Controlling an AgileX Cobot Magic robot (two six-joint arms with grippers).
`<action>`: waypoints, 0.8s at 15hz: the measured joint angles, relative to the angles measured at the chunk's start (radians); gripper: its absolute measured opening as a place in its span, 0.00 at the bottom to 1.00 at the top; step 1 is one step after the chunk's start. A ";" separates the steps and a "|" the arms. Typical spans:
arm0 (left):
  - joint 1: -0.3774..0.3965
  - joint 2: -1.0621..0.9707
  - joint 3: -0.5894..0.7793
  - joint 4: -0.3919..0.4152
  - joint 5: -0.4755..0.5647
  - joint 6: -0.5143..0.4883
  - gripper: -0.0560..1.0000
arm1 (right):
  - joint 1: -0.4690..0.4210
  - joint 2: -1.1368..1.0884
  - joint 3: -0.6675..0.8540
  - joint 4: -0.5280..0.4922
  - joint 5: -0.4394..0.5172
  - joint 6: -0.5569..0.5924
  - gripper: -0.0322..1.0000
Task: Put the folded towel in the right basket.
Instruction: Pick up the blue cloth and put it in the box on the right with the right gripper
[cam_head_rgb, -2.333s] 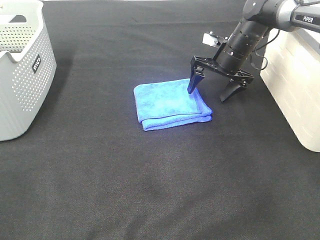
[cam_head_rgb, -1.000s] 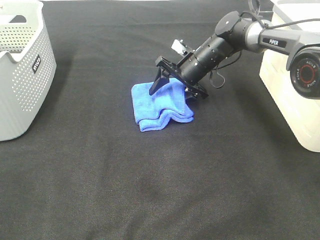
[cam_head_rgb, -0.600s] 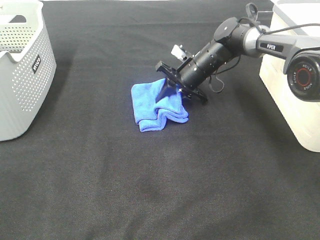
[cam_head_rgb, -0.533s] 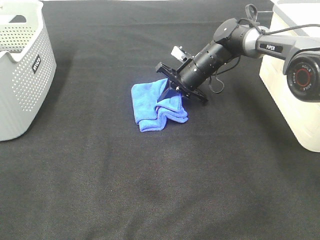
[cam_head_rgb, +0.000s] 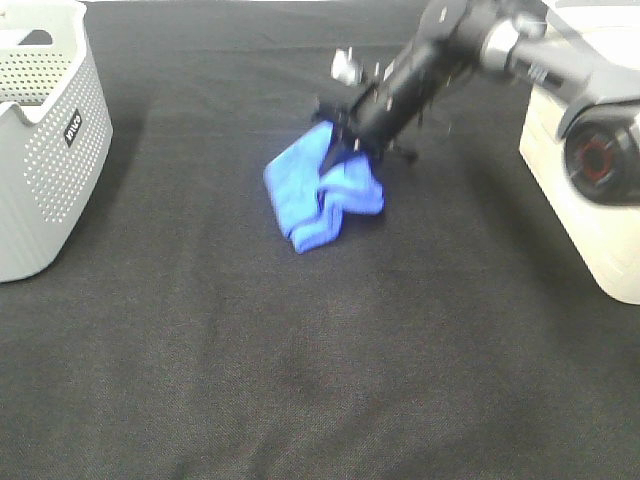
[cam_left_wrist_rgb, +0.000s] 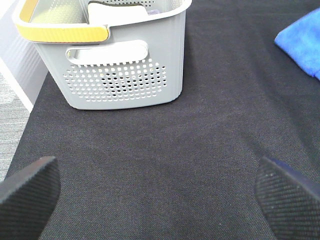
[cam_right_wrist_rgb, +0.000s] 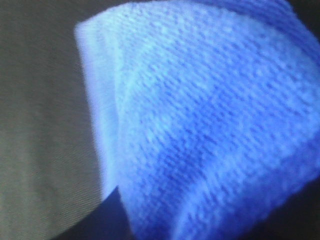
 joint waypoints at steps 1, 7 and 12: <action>0.000 0.000 0.000 0.000 0.000 0.000 0.99 | 0.000 -0.050 -0.002 -0.029 0.001 0.000 0.23; 0.000 0.000 0.000 0.000 0.000 0.000 0.99 | 0.000 -0.511 -0.005 -0.454 0.000 -0.038 0.23; 0.000 0.000 0.000 0.000 0.000 0.000 0.99 | -0.102 -0.660 0.021 -0.659 0.000 -0.038 0.23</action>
